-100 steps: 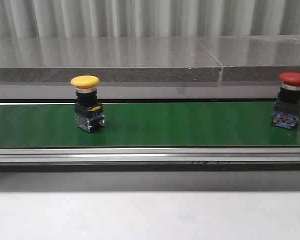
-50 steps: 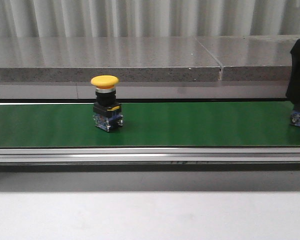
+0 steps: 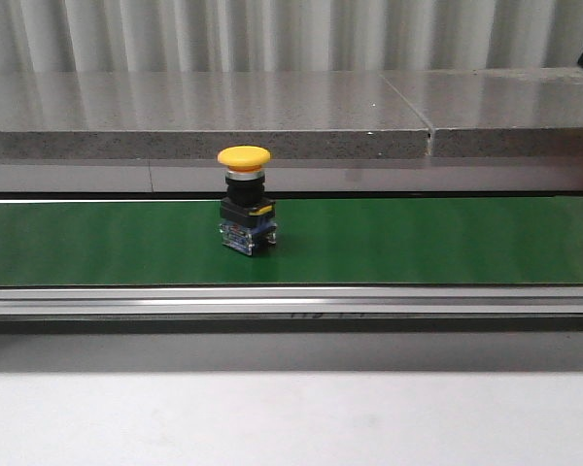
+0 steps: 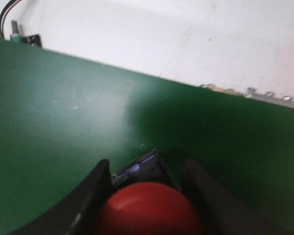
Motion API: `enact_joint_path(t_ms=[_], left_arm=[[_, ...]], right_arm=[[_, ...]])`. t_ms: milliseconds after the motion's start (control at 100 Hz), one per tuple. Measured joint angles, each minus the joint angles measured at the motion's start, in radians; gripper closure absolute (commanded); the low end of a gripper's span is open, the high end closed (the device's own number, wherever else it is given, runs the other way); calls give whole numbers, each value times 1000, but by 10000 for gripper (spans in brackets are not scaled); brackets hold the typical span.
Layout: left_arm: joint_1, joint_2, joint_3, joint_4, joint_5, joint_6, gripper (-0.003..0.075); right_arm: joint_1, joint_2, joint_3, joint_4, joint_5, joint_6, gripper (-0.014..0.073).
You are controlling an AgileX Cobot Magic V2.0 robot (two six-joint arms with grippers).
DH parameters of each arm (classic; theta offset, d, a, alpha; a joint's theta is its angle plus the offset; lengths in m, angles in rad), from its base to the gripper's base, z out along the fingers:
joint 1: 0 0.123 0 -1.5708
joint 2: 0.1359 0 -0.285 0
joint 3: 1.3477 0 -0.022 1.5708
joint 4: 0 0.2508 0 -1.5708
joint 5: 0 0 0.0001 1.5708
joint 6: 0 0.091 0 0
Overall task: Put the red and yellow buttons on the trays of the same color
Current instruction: 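Lower the red button into the red tray and open the right gripper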
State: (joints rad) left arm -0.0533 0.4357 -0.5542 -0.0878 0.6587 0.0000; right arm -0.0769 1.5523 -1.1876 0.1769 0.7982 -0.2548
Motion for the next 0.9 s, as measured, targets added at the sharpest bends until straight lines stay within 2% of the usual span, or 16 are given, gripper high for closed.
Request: enact_joint_path(t_ms=[210, 460, 610, 900], left_arm=[[0, 0, 0, 0, 0, 0, 740], [0, 0, 0, 0, 0, 0, 740], [0, 0, 0, 0, 0, 0, 740], [0, 0, 0, 0, 0, 0, 740]], right_arm=[[-174, 38, -118, 0, 9, 0, 535], [-331, 207, -238, -4, -15, 5, 535], [-367, 313, -300, -4, -51, 18, 535], [-369, 474, -364, -4, -67, 19, 535]])
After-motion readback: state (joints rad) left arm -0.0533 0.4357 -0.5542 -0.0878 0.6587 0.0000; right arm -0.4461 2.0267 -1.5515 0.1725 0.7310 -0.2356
